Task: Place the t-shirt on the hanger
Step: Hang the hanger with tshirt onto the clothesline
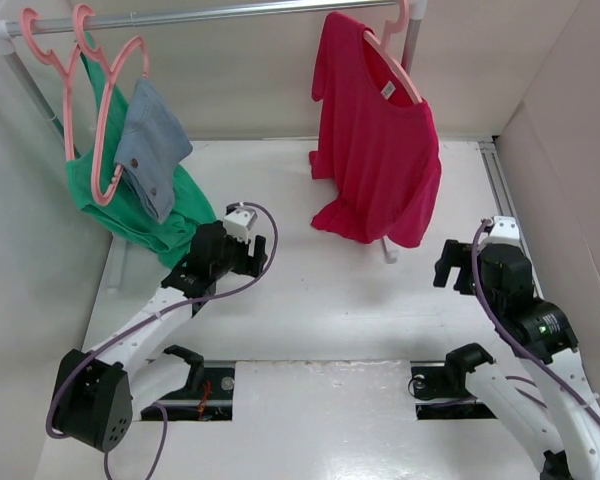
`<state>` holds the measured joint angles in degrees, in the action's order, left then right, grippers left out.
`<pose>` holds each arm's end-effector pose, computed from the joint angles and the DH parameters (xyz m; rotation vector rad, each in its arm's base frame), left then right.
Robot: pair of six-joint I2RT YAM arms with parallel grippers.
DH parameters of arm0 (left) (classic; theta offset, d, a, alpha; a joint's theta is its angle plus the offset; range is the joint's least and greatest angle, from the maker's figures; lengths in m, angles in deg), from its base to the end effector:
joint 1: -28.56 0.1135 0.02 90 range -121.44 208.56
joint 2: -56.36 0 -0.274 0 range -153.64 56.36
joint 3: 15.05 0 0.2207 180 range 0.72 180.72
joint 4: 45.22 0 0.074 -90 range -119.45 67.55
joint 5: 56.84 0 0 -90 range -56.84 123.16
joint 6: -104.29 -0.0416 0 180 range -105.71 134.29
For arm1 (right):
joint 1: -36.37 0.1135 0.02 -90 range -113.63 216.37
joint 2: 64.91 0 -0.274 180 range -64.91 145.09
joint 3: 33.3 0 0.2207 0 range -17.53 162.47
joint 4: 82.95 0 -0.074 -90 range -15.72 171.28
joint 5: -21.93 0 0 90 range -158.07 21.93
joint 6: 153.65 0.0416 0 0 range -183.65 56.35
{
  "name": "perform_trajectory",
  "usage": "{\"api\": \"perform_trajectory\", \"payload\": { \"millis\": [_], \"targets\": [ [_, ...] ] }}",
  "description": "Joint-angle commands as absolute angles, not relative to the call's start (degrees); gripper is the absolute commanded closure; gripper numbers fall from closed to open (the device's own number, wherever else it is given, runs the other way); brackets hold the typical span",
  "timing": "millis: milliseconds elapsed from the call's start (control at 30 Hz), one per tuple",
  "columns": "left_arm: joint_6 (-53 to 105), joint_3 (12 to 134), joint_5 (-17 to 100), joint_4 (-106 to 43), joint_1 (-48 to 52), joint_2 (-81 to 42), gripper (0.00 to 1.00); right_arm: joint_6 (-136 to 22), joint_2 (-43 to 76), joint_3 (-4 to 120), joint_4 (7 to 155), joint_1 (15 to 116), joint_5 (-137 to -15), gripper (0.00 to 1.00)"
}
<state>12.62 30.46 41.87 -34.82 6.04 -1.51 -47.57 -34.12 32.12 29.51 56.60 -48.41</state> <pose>0.1787 -0.0809 0.2538 0.5131 1.9159 -0.3867 0.0623 0.0080 0.3177 0.1217 2.1044 0.0102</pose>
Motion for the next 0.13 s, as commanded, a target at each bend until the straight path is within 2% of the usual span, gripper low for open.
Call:
{"api": "perform_trajectory", "payload": {
  "millis": [0,100],
  "targets": [
    [13.7,30.7,41.4,-37.5,5.7,0.0,0.28,-46.2,-34.1,31.8,33.1,56.4,-48.6,0.0],
    [13.7,30.7,41.4,-37.5,5.7,0.0,0.28,-46.2,-34.1,31.3,33.1,56.4,-48.6,0.0]
  ]
}}
